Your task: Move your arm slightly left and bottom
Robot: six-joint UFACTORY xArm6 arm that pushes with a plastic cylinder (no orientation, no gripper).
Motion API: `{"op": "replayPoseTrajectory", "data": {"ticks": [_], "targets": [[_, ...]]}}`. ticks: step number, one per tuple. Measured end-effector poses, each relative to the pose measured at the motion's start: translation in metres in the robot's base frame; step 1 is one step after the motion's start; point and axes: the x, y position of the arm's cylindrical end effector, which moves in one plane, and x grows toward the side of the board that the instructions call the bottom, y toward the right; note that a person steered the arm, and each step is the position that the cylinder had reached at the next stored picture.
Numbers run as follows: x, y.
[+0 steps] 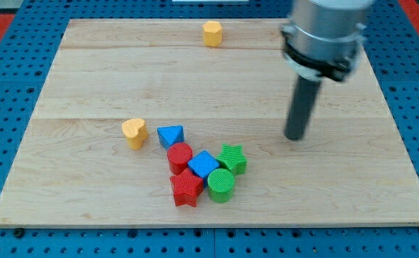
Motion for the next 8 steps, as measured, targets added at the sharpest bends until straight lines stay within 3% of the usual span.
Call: {"op": "replayPoseTrajectory", "data": {"ticks": [1, 8], "targets": [[0.042, 0.003], [0.022, 0.009]]}}
